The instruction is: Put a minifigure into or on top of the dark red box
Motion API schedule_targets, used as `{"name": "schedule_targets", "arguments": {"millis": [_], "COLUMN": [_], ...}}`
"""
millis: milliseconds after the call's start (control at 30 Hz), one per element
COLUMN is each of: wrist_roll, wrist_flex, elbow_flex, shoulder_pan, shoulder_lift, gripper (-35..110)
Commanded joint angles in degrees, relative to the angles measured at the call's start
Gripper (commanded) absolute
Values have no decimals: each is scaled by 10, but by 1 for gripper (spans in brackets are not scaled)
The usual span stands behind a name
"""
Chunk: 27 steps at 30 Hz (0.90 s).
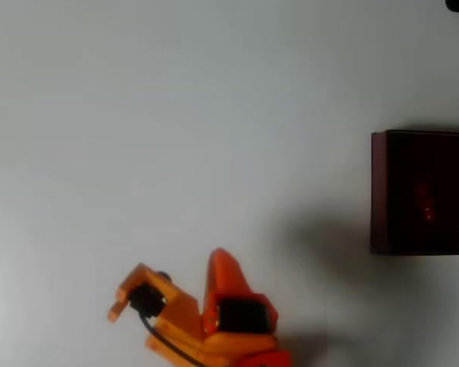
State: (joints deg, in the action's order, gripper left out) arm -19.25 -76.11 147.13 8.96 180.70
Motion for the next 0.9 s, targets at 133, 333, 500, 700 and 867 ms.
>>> {"name": "schedule_targets", "arguments": {"millis": [133,333,500,700,867], "wrist_roll": [-2,42,52,156,90], "wrist_flex": [-24,-39,-58,-42,-13], "elbow_flex": [62,76,115,167,244], "shoulder_pan": [39,54,54,88,82], "shoulder_lift": [113,112,113,113,113], "gripper": [0,0,0,0,0]}}
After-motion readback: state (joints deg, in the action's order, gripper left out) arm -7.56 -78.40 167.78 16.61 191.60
